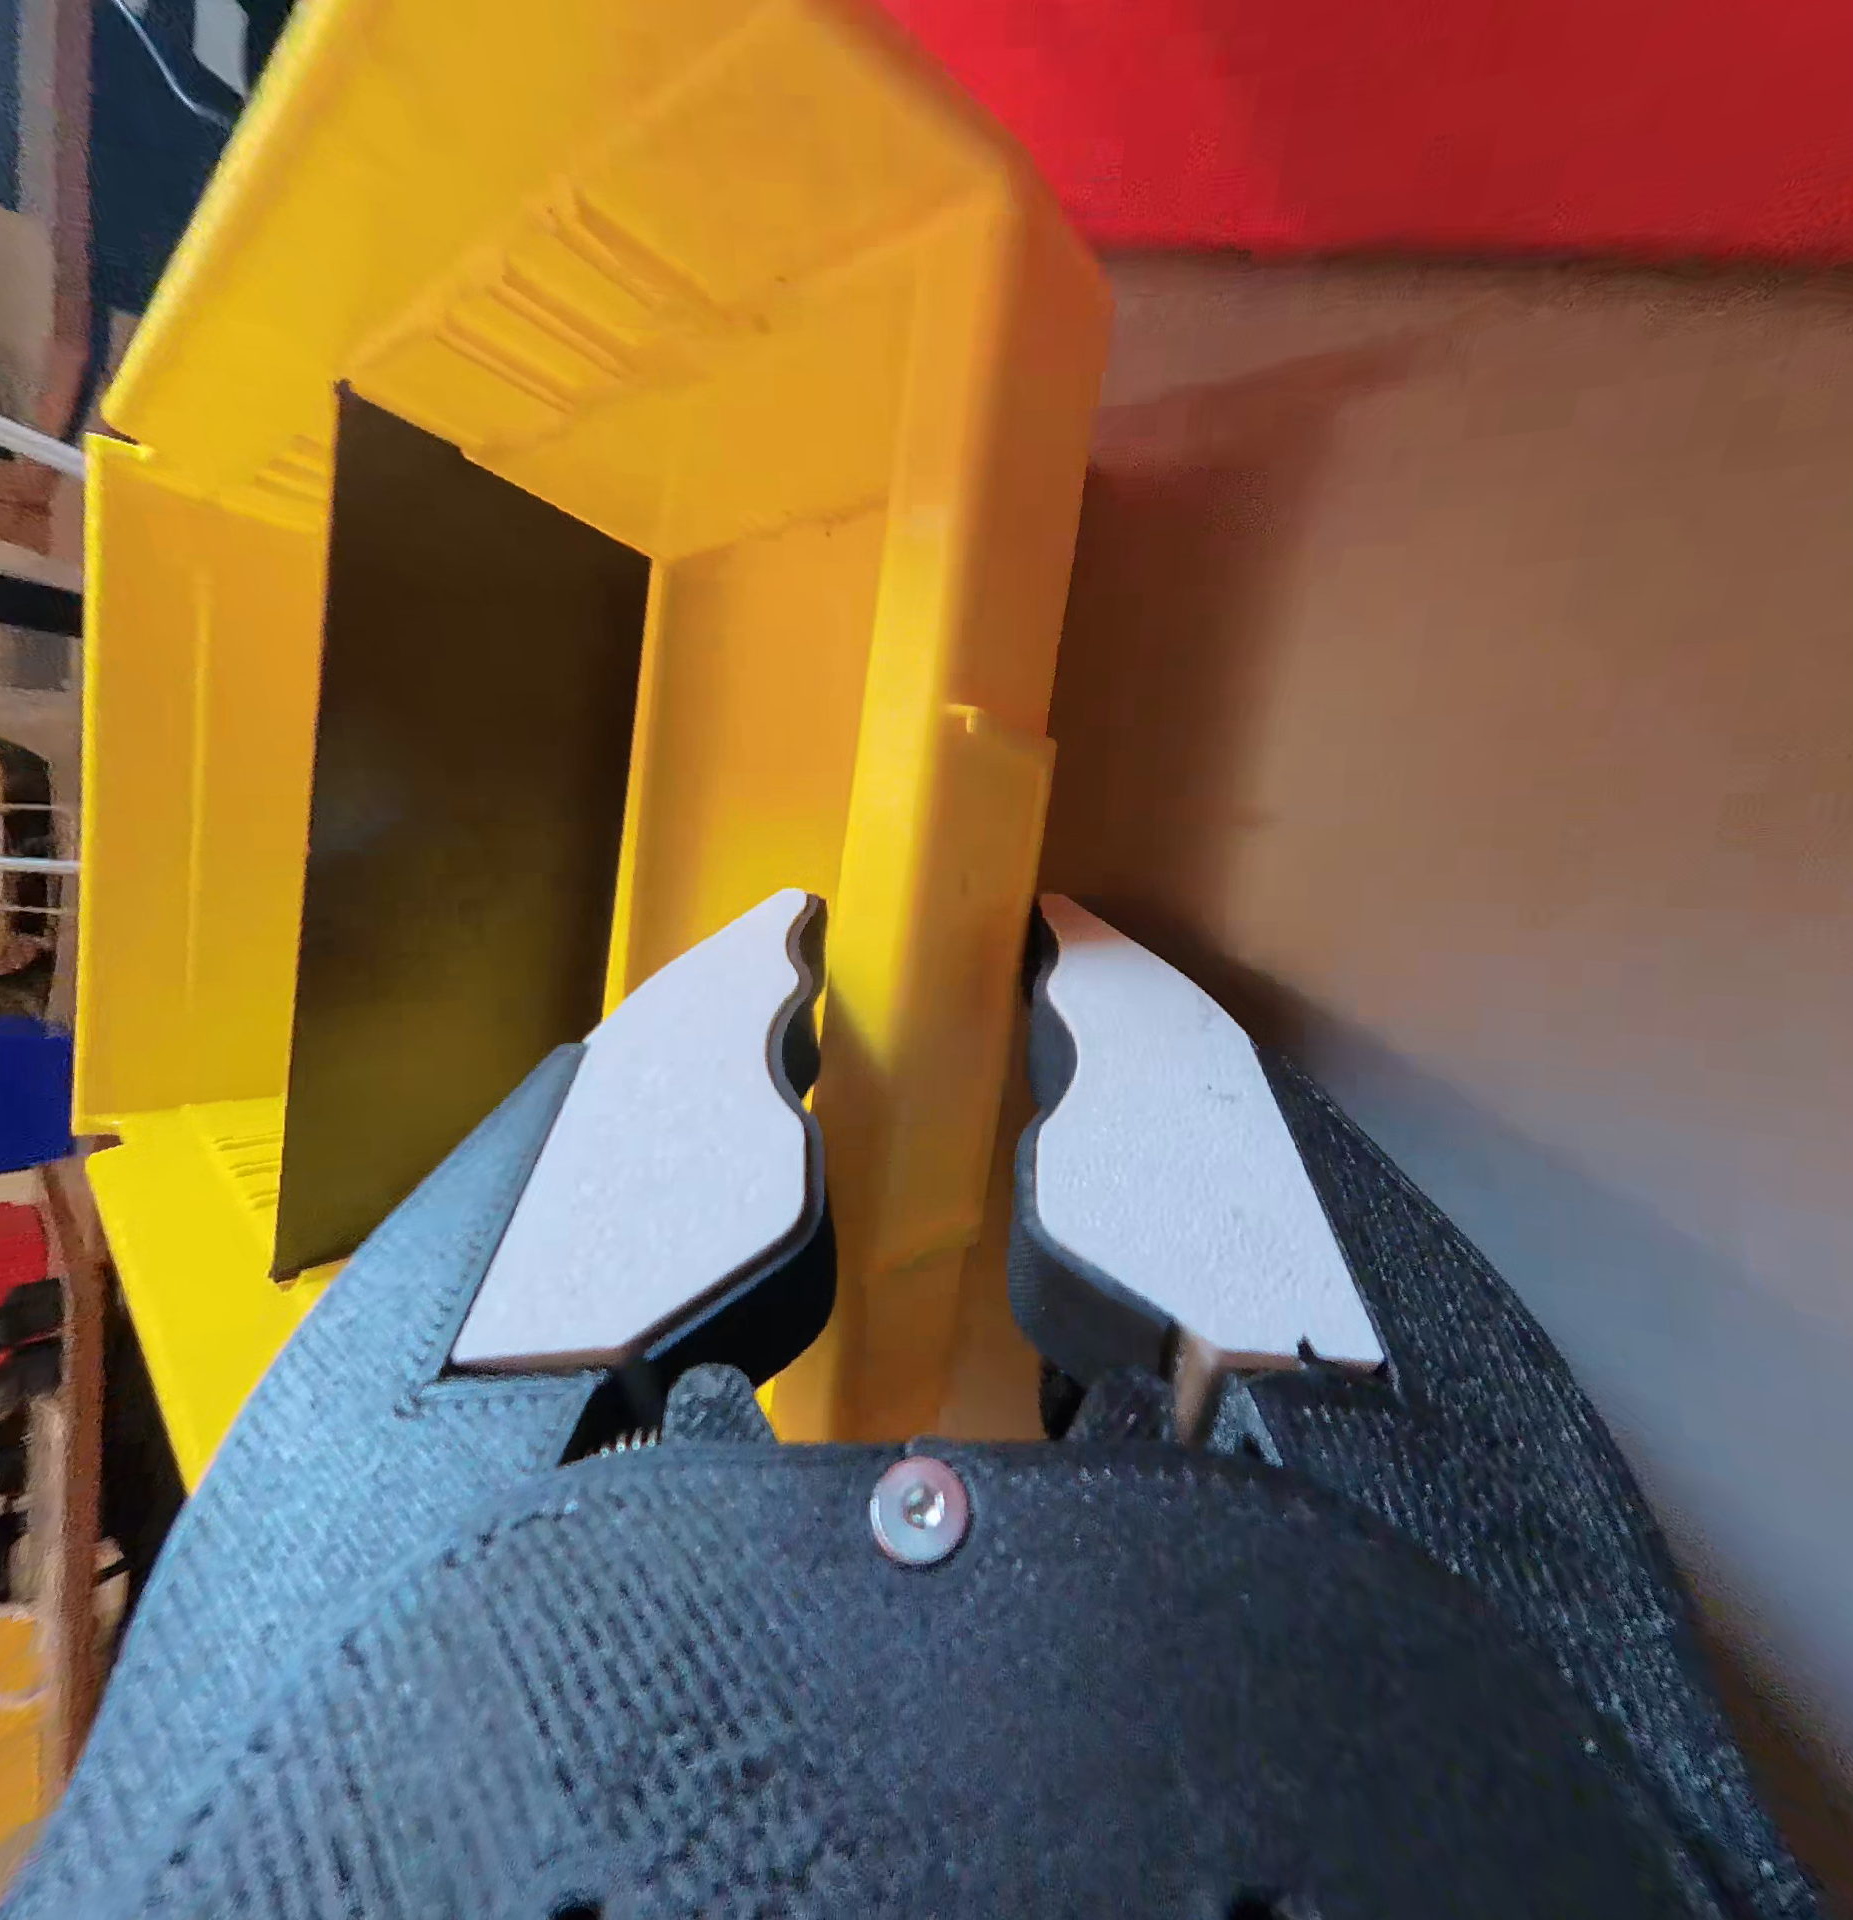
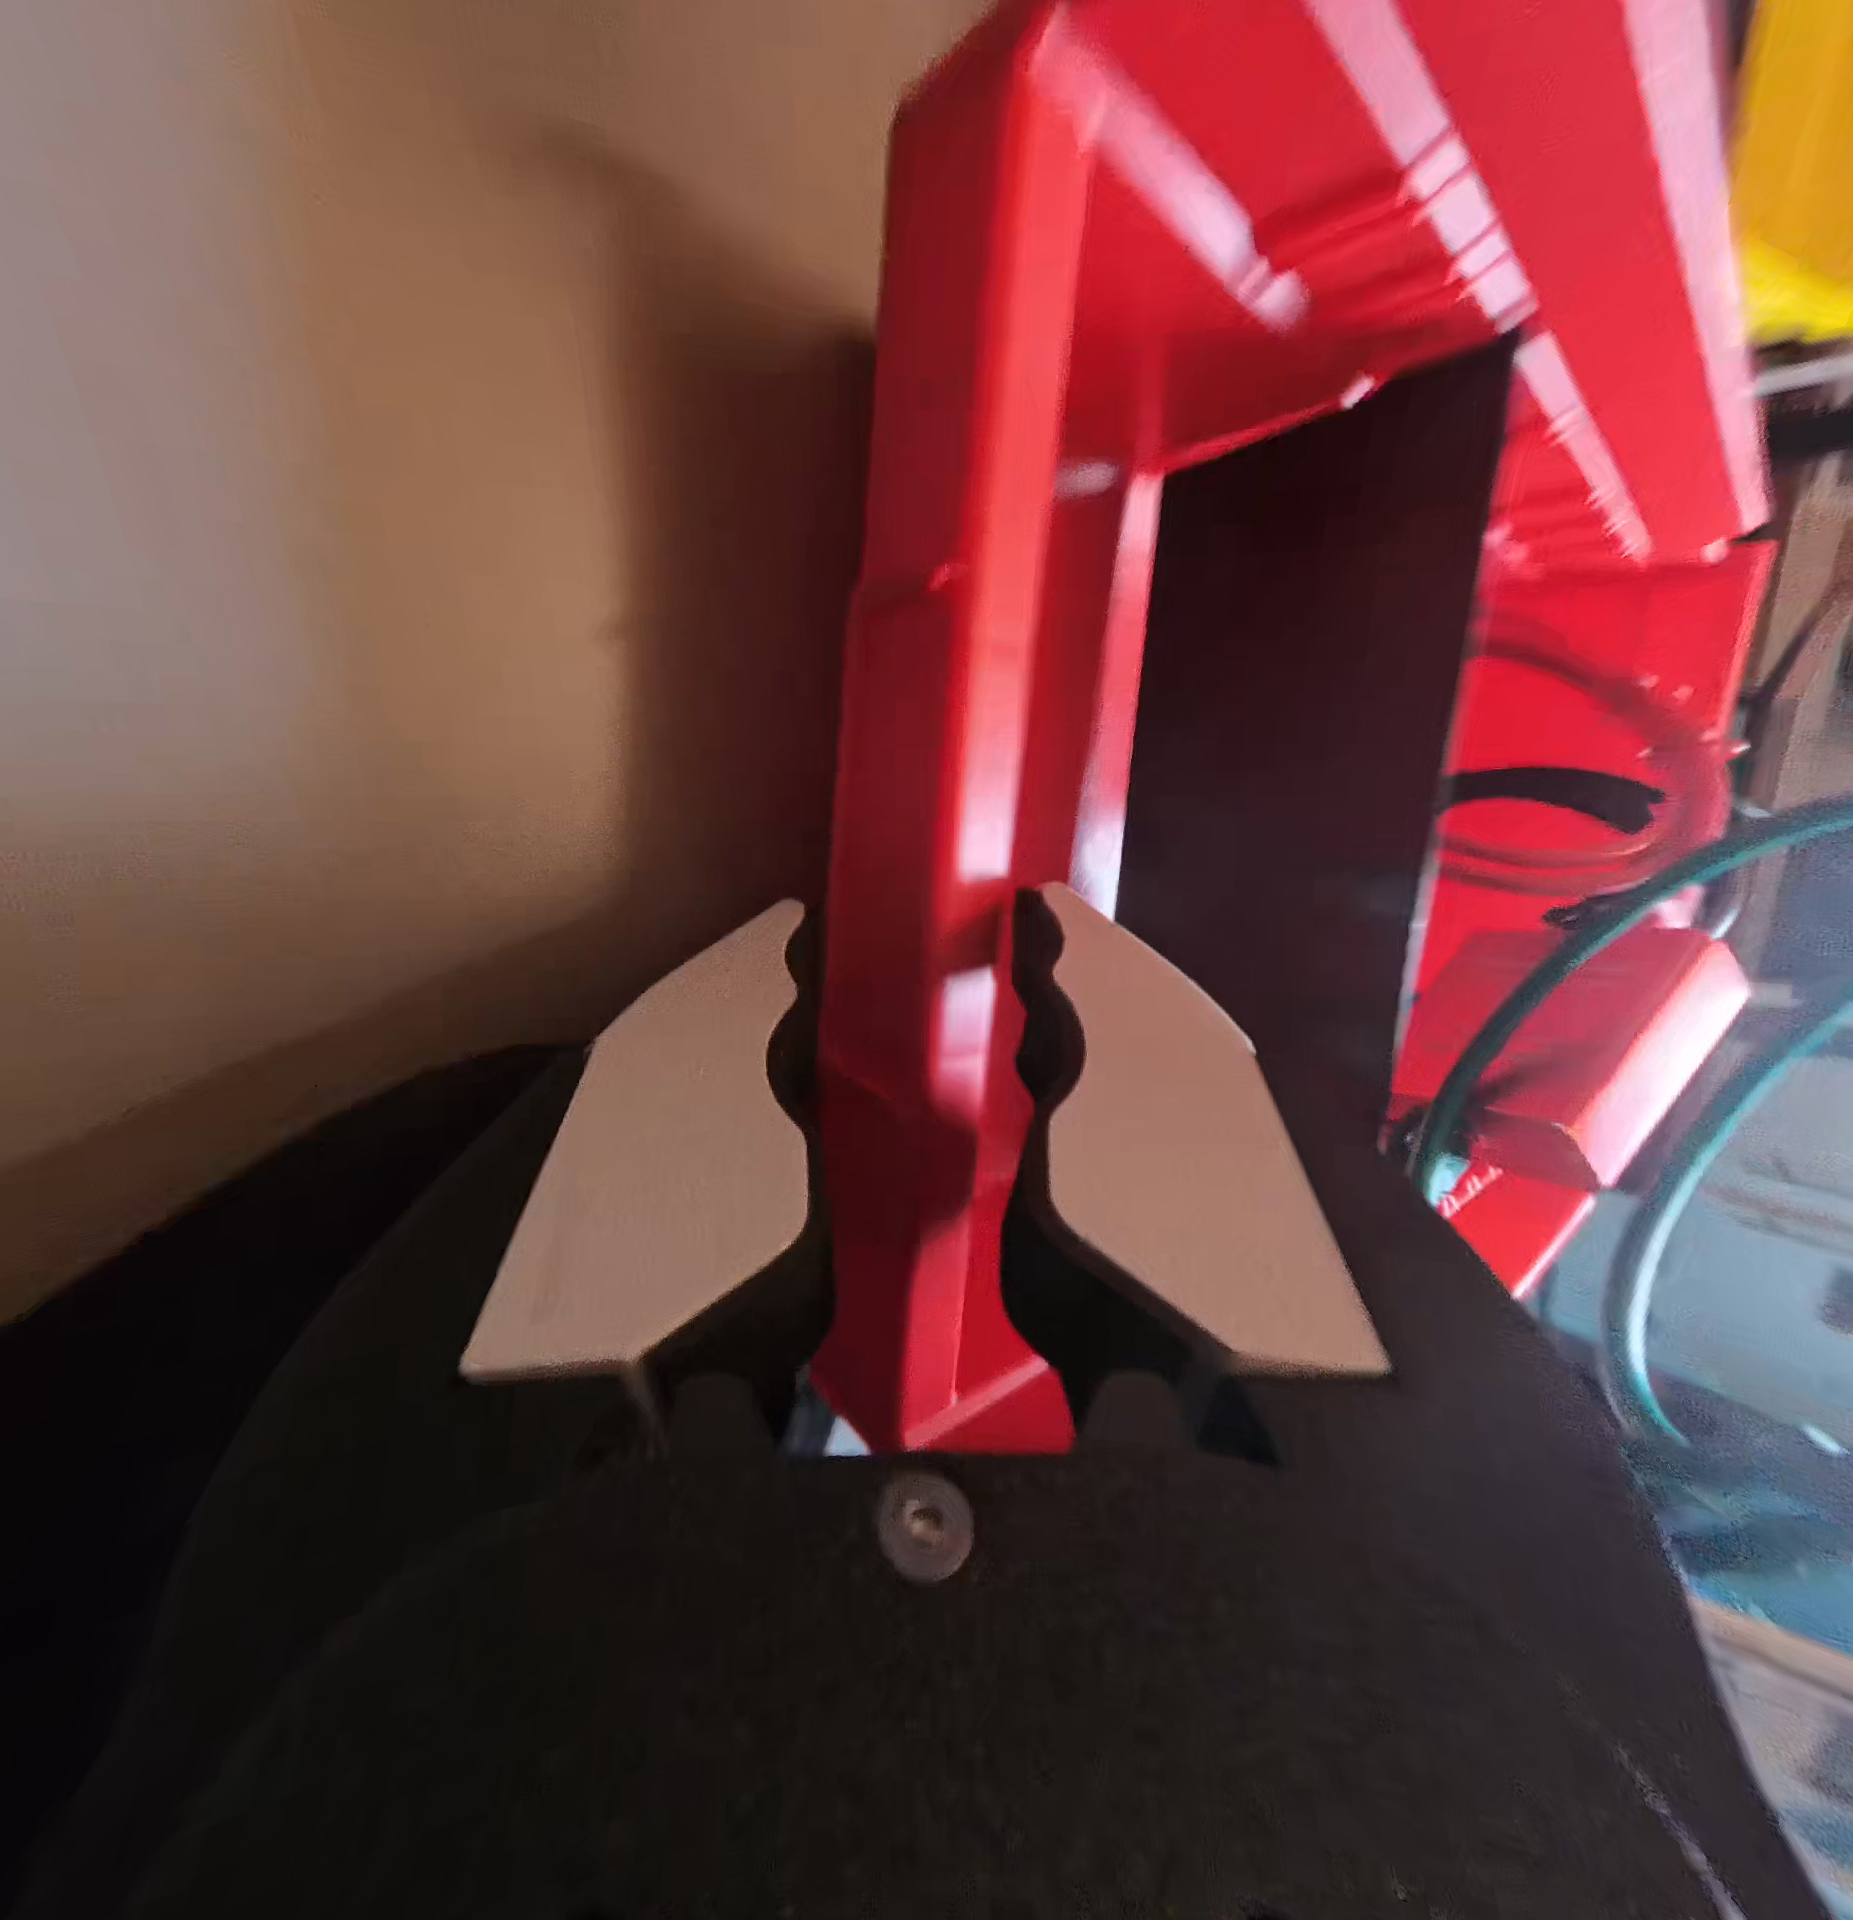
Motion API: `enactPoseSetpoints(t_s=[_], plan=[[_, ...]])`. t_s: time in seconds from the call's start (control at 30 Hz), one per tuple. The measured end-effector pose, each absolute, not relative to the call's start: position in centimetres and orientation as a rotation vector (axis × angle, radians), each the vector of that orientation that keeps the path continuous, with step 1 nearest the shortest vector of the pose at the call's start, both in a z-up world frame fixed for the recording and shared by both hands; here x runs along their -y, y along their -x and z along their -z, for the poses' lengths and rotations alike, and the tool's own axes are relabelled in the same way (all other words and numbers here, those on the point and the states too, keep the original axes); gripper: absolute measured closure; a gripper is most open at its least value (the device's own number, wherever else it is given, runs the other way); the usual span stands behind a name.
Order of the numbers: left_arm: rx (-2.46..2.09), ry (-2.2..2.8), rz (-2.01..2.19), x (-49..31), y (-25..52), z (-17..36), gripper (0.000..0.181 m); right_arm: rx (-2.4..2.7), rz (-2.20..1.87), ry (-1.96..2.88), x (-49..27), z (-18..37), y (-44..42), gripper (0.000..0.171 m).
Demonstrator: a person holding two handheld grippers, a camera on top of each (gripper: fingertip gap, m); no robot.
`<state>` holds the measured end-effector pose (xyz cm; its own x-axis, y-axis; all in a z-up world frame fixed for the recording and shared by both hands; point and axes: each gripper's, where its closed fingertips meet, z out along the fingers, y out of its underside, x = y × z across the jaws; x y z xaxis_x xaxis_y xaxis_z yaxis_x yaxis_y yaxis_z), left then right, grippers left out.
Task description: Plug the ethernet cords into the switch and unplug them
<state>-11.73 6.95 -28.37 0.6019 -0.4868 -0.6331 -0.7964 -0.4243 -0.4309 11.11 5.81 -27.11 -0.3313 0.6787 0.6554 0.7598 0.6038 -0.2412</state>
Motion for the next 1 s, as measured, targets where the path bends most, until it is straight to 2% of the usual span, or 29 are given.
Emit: enactPoseSetpoints(t_s=[0.13, 0.2, 0.3, 0.37, 0.47, 0.53, 0.57, 0.63, 0.7, 0.83, 1.0], plan=[[-0.65, 1.932, -0.168, -5.8, 8.7, 22.6, 0.137, 1.864, -0.551, 1.23, 0.1, 20.7, -12.5, 0.13], [-0.445, 1.86, 0.135, -3.7, 6.0, 19.4, 0.136, 1.581, -0.773, 1.325, -1.2, 17.3, -14.6, 0.13], [-0.262, 1.853, 0.371, -1.2, 2.1, 18.0, 0.127, 1.149, -0.708, 1.51, -7.5, 16.5, -18.8, 0.127], [-0.174, 1.887, 0.332, -0.9, 0.2, 18.9, 0.125, 1.05, -0.673, 1.614, -9.6, 18.7, -19.9, 0.114], [-0.088, 1.948, 0.215, -2.8, -1.8, 21.6, 0.121, 1.005, -0.716, 1.693, -10.4, 21.0, -18.4, 0.106], [-0.059, 1.993, 0.157, -4.7, -2.3, 23.1, 0.126, 1.016, -0.642, 1.707, -11.6, 21.7, -17.3, 0.114], [-0.058, 2.013, 0.111, -5.5, -2.3, 23.6, 0.136, 1.031, -0.618, 1.72, -12.1, 22.1, -16.8, 0.121], [-0.027, 2.031, 0.027, -6.6, -1.8, 23.8, 0.145, 1.022, -0.602, 1.742, -12.8, 22.7, -16.6, 0.126], [-0.018, 2.016, 0.088, -7.0, -2.3, 23.2, 0.16, 0.975, -0.512, 1.72, -13.9, 22.4, -17.8, 0.137], [-0.073, 1.973, 0.035, -7.5, -3.9, 21.9, 0.162, 0.922, -0.414, 1.671, -14.3, 21.0, -19.7, 0.141], [-0.079, 1.847, -0.048, -5.4, -3.8, 15.2, 0.161, 0.875, -0.489, 1.531, -13.0, 14.1, -19.4, 0.144]])
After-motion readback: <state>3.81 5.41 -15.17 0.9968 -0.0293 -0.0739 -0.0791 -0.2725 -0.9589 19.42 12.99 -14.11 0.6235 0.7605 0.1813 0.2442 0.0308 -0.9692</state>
